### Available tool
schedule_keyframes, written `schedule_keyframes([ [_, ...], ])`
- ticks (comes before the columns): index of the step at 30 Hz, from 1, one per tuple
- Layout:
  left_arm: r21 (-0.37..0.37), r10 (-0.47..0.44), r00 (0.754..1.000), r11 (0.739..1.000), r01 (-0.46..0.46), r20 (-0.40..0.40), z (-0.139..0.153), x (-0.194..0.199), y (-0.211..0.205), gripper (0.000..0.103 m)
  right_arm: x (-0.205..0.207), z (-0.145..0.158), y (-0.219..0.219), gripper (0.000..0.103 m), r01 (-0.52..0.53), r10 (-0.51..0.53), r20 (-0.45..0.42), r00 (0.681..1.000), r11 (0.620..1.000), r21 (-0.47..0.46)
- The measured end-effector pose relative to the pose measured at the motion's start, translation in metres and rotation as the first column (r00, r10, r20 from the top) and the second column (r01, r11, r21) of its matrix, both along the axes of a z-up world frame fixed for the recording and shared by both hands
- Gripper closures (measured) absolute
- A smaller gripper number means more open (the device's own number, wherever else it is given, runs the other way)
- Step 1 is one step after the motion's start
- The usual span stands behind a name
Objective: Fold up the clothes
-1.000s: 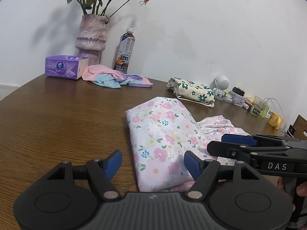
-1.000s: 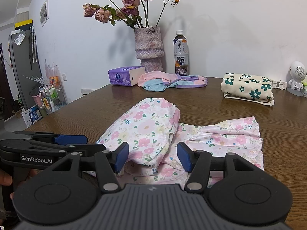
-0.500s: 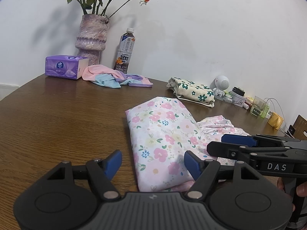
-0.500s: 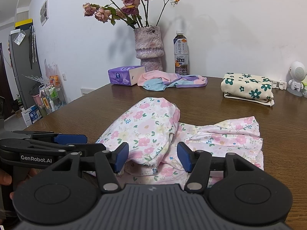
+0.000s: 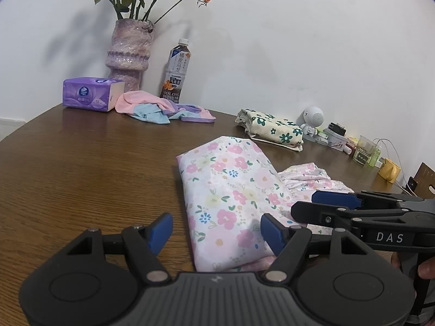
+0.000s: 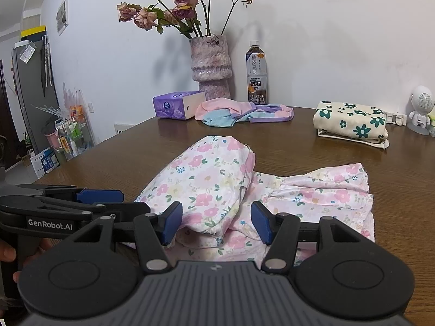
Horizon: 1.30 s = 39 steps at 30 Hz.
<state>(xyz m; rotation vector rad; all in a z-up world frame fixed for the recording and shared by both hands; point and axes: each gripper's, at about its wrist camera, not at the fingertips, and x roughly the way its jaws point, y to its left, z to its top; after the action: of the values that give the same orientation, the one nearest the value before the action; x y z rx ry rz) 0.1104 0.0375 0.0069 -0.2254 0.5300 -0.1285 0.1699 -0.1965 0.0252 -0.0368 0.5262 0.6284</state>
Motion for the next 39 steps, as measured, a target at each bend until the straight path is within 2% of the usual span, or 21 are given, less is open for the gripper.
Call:
schedule_keyframes([
  [39,-0.009,0.015,1.000,1.000,-0.015,-0.011,-0.0009,0.0008,0.0027,0.033,0.0012,-0.0030,0.0006,0.044,-0.017,0.017,-0.015,1.000,1.000,0.005],
])
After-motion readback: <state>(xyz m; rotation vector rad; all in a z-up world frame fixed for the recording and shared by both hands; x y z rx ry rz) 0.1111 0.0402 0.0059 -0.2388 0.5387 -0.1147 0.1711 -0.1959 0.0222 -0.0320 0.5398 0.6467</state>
